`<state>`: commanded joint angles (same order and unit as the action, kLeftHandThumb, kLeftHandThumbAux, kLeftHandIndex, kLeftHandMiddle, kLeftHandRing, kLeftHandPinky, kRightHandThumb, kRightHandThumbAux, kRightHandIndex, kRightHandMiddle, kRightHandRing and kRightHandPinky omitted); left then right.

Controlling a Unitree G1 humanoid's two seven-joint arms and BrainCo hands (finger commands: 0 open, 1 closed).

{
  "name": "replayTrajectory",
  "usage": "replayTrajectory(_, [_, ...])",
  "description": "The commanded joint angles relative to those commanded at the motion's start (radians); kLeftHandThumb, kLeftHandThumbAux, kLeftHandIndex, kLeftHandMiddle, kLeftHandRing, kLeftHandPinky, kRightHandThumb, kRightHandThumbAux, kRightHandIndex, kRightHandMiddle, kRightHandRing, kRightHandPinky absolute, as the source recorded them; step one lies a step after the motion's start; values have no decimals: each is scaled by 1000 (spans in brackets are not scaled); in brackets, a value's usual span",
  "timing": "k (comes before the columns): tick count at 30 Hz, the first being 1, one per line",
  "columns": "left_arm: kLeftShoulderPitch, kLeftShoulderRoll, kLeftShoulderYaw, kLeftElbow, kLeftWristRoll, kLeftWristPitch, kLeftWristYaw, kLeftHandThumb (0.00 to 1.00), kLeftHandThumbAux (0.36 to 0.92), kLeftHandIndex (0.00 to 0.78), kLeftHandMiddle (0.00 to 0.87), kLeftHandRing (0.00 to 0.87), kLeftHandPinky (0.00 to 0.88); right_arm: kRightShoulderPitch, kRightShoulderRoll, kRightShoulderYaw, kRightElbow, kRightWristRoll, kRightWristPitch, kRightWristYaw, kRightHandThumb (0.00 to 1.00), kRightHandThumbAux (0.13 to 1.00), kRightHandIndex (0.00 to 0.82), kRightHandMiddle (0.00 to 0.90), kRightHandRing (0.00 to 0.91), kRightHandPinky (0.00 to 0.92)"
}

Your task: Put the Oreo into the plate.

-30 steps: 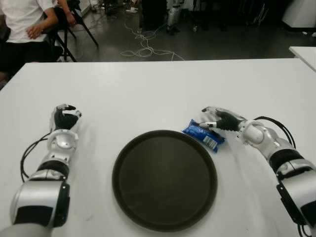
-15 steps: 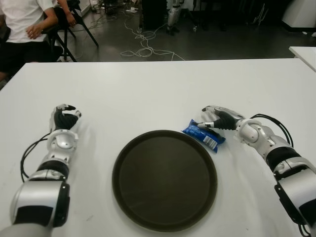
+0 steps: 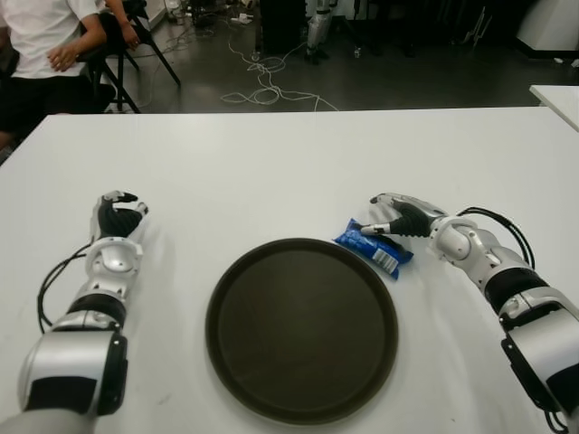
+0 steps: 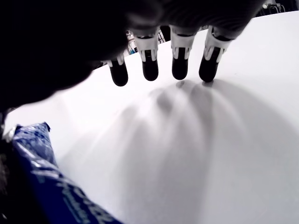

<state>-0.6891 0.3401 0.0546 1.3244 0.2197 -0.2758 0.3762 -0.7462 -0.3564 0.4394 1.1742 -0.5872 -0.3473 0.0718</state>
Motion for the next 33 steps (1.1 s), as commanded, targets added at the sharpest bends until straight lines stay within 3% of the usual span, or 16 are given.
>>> replayTrajectory(25, [-2, -2, 0, 1, 1, 8, 6, 675, 720, 399, 290, 329, 352, 0, -1, -8, -2, 11, -7, 0, 39, 283, 0, 0, 0, 0])
replayTrajectory(33, [-4, -4, 2, 2, -1, 13, 8, 676, 719, 399, 285, 325, 349, 13, -48, -49, -44, 55, -39, 30, 82, 312, 0, 0, 0, 0])
